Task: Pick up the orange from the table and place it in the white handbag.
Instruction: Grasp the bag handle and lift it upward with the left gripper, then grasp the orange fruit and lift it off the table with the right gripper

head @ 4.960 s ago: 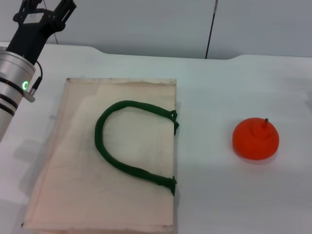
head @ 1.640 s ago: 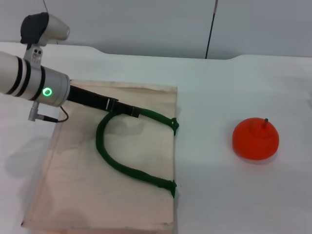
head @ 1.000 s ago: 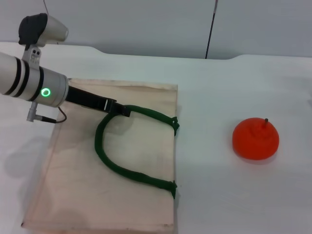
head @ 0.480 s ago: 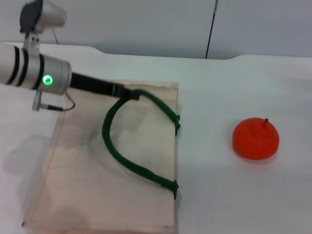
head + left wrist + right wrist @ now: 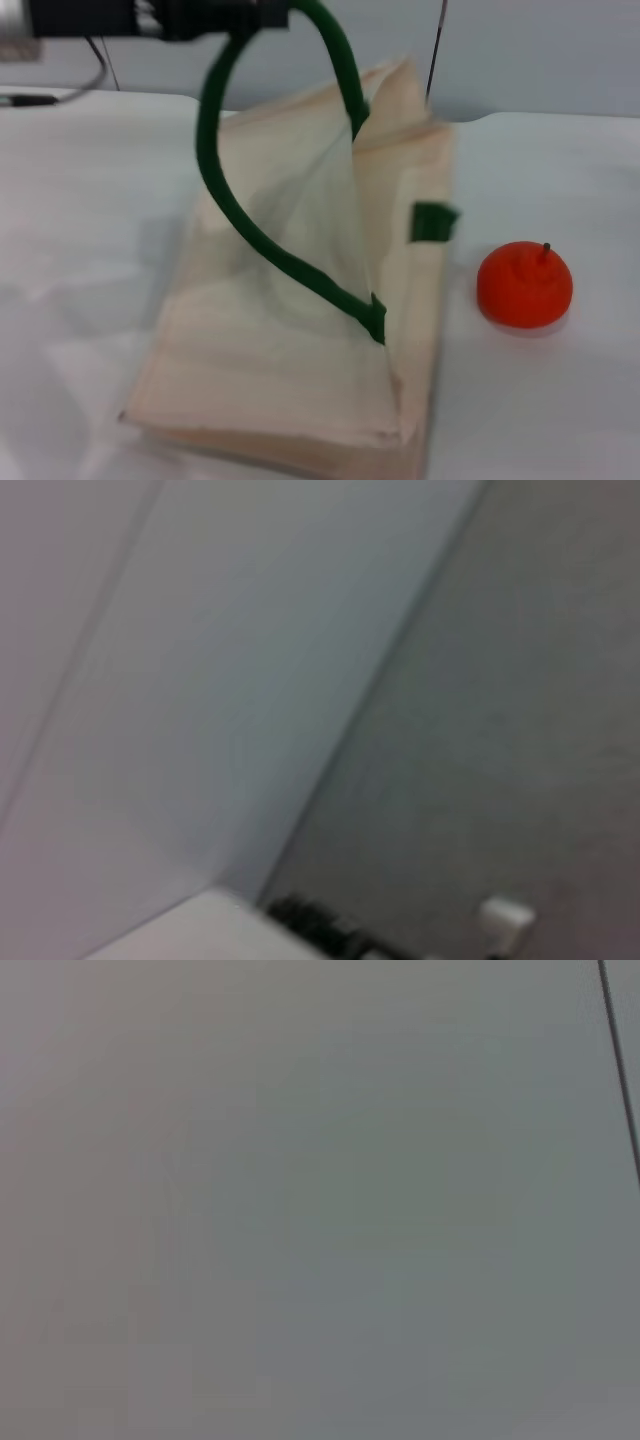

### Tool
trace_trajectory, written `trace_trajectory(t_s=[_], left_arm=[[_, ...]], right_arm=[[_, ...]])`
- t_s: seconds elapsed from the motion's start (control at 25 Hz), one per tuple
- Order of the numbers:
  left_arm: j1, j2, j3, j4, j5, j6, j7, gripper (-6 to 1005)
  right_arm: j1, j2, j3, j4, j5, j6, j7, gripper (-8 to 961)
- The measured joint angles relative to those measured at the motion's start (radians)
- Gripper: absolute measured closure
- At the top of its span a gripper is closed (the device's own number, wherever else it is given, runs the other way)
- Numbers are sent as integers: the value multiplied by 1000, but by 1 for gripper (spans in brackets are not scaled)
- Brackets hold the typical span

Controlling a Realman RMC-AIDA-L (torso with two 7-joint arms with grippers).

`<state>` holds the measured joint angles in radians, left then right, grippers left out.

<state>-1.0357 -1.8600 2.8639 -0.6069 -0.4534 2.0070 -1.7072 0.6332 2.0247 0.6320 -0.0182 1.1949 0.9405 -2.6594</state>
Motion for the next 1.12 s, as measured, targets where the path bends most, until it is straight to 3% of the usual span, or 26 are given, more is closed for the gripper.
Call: trace_trajectory(t_s=[0.16,0.28,0.48,0.64,0.76,0.88,1.04,1.12], left_arm=[[-2,41,0,-1,-20,40,-70,871],[-1,57,0,-10,-6,41,-128,871],[5,64,0,-24,4,42,-202,871],[15,64,0,-45,5,43,-228,871],[15,64,0,-49,17,43,-231,870],[19,63,0,-49,20,43,-232,870],[20,62,0,-48,22,42,-232,870],[19,62,0,-45,29,42,-232,870]], right_arm=[[-7,-1,0,-1,0,-2,18,72],[-8,-2,-2,-14,0,-2,50,72],[-11,-4,-22,-58,-18,1,153,72],[-11,-18,-105,-133,-93,49,392,73],[-11,-41,-188,-245,-171,166,616,73],[-11,-80,-298,-345,-267,291,796,73],[-9,-143,-461,-369,-374,407,890,73],[0,-155,-540,-370,-405,457,891,74]])
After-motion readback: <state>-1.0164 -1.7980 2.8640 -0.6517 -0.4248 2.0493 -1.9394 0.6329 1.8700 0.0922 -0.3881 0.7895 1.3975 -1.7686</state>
